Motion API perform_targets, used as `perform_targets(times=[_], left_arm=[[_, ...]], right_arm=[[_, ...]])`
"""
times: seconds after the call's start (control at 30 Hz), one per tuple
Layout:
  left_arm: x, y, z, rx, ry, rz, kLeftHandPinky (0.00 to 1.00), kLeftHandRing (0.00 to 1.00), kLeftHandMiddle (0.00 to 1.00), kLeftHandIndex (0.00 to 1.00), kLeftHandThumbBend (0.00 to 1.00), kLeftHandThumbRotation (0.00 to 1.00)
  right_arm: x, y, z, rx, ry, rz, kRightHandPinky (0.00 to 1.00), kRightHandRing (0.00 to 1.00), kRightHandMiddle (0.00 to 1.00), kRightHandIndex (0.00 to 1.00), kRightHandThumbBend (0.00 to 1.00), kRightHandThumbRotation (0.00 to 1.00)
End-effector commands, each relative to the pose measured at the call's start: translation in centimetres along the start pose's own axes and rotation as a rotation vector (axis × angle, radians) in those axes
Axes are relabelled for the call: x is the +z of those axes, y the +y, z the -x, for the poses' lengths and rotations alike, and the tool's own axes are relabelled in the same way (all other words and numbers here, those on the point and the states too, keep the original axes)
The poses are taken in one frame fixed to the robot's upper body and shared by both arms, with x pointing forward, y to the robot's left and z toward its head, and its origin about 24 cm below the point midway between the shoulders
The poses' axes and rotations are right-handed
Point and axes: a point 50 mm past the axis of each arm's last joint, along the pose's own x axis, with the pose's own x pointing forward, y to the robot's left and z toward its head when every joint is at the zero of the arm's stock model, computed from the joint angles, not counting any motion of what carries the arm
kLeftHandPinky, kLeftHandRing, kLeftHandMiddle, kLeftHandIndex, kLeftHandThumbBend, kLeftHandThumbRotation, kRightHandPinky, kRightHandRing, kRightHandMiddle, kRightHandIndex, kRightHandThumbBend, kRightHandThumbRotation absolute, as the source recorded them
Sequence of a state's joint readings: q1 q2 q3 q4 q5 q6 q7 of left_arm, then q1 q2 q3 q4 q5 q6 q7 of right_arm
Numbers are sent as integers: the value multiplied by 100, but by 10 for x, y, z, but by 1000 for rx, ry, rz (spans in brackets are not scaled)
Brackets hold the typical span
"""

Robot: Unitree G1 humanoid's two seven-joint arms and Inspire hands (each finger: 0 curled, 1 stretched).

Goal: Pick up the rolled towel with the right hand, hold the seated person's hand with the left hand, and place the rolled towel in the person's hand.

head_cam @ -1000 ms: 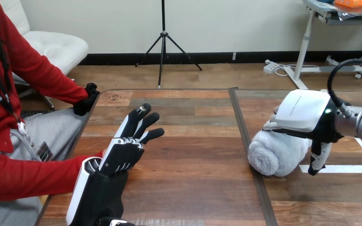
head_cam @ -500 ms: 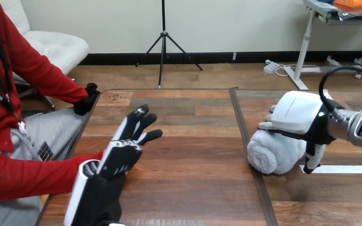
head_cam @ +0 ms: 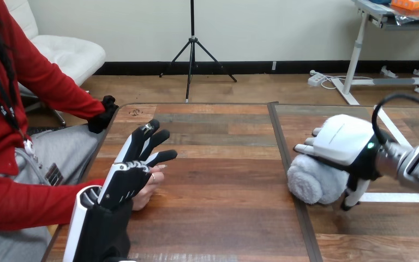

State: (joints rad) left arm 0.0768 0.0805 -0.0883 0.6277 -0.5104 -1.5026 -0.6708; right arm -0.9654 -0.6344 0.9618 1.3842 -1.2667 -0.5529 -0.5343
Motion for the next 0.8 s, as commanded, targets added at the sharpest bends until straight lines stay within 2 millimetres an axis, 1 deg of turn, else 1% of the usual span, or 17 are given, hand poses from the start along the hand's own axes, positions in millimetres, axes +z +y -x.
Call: perform_targets(times=[0.0,0.1,0.2,0.23,0.3,0.4,0.5,0.53,0.6,0.67,0.77], left_arm=[[5,7,-11,-28,-58,-41,80,92,96,95,100,72],[6,9,-10,-43,-50,-43,81,93,97,95,100,71],[8,11,-10,-53,-46,-53,83,94,98,96,100,70],[8,11,-9,-51,-49,-63,83,94,98,96,100,70],[10,12,-9,-53,-48,-71,83,93,98,97,100,70],[11,14,-10,-60,-39,-73,83,93,98,97,100,70],[12,14,-10,-65,-35,-75,83,93,98,97,100,69],[12,14,-11,-64,-37,-74,83,93,98,97,100,69],[13,14,-11,-67,-33,-56,83,93,98,97,100,68],[14,14,-11,-73,-23,-36,84,94,98,97,100,67],[15,16,-10,-82,-10,-54,85,94,98,97,100,66]], right_arm=[[14,4,-7,-46,25,-99,86,96,95,99,100,46],[19,5,-7,-79,30,-148,85,95,95,100,100,45],[23,6,-8,-99,30,-178,82,93,94,100,100,41],[24,6,-8,-108,28,-186,78,90,91,98,100,37],[27,6,-9,-127,23,-200,75,88,90,97,100,34],[30,6,-9,-147,15,-230,68,81,86,93,97,28],[34,7,-9,-160,11,-252,59,70,78,85,91,21],[35,7,-9,-164,10,-246,54,63,72,79,87,18],[37,8,-10,-183,3,-230,50,58,68,75,85,16],[38,7,-10,-201,-6,-217,44,51,61,68,84,11],[41,5,-11,-223,0,-291,38,43,53,59,83,6]])
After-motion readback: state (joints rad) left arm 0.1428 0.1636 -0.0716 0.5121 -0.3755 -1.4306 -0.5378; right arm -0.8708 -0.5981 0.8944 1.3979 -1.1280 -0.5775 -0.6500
